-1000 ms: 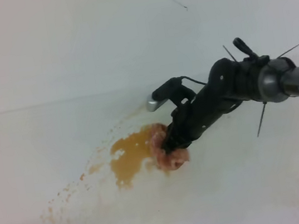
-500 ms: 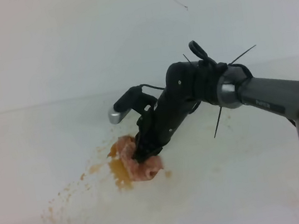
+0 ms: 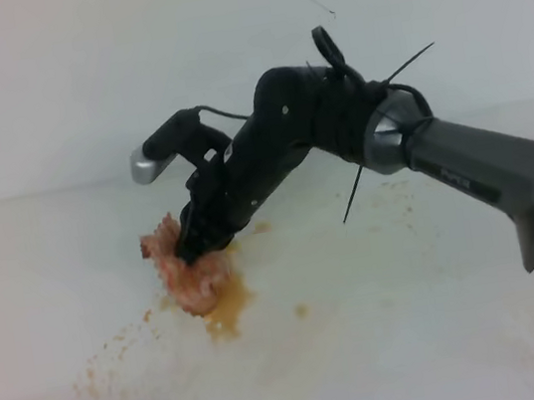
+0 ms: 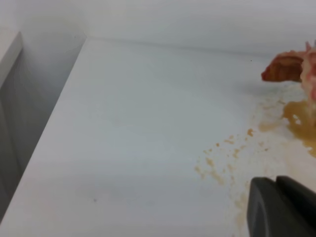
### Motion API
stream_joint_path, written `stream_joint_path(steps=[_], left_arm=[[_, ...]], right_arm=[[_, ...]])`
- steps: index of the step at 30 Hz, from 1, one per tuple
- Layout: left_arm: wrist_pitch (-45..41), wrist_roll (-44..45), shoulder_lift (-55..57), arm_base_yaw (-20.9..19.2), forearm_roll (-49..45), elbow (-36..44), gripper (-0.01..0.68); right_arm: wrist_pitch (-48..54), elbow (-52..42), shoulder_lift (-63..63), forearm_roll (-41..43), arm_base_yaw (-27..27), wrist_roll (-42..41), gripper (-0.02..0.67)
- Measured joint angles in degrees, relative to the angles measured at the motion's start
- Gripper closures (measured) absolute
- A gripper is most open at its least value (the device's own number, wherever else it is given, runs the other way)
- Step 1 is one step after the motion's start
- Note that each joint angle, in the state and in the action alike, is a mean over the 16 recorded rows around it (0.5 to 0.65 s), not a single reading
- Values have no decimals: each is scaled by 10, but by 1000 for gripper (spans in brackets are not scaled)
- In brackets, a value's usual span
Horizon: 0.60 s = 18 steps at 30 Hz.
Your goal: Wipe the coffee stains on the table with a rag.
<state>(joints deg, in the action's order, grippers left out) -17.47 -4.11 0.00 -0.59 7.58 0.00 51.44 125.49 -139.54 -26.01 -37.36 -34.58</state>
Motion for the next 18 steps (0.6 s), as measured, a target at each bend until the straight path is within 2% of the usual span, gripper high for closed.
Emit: stream_joint_path(steps=[9, 18], left_arm=[[0, 0, 0, 0, 0, 0, 675], [0, 0, 0, 0, 0, 0, 675]], right_arm=[[46, 6, -41, 10, -20, 9, 610], [35, 8, -65, 36, 4, 32, 608]])
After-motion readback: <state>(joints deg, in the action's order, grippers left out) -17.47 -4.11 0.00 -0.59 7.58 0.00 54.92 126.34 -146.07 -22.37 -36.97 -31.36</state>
